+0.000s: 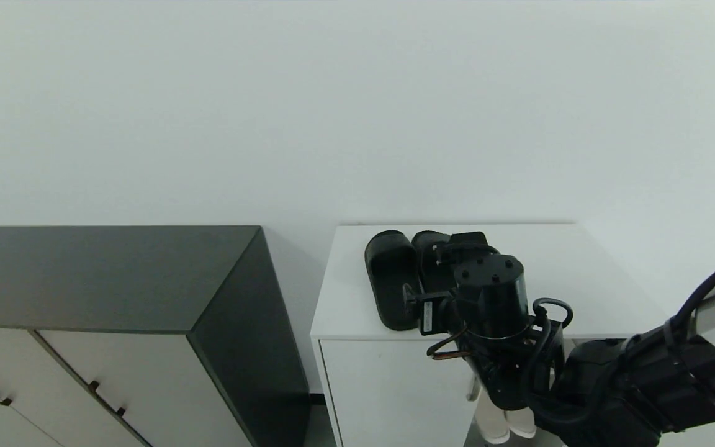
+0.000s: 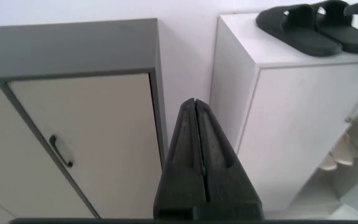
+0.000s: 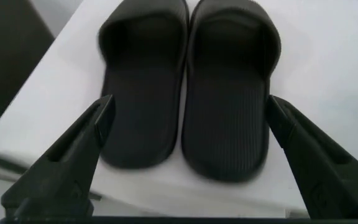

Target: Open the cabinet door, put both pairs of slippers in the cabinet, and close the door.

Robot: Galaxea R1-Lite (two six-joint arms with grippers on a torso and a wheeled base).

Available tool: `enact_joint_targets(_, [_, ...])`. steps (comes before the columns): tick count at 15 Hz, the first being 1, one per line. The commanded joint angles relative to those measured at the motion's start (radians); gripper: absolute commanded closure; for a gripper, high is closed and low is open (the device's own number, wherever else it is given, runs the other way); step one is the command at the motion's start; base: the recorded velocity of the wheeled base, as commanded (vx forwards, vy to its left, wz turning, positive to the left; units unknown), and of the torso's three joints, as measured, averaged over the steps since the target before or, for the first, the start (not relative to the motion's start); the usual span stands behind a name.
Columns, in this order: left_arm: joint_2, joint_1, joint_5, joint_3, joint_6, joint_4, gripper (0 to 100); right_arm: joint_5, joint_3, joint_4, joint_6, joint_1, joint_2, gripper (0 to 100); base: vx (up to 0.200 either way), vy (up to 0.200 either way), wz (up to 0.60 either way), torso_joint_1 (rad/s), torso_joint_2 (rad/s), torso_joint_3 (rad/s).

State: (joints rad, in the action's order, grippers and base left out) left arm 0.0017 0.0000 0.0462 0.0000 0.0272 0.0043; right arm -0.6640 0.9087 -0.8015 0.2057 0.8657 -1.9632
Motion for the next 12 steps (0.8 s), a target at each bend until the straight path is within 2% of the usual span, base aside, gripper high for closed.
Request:
enact_joint_targets(1, [0.0,0.0,0.0,0.0,-0.001,0.0,100,0.0,0.001,-0.01,0.0,0.001,-0.033,0,0.2,0.0,0.0,0.007,0.01,0.002])
enact_joint_targets(3, [0.0,0.0,0.0,0.0,0.0,0.0,100,-0.002,0.001,-0.038,0.0,0.001,-0.072,0,0.2,0.0,0.0,0.005,0.0,0.0])
enact_joint_targets(8, [0.0,0.0,0.0,0.0,-0.001,0.0,100,-0.002,0.013,-0.079,-0.002,-0.007,-0.126,0,0.0,0.0,0.0,0.0,0.0,0.0])
enact_joint_targets(12, [0.0,0.0,0.0,0.0,0.0,0.0,100,0.003,0.113,-0.088,-0.008,-0.056,-0.209,0,0.0,0.0,0.0,0.0,0.0,0.0])
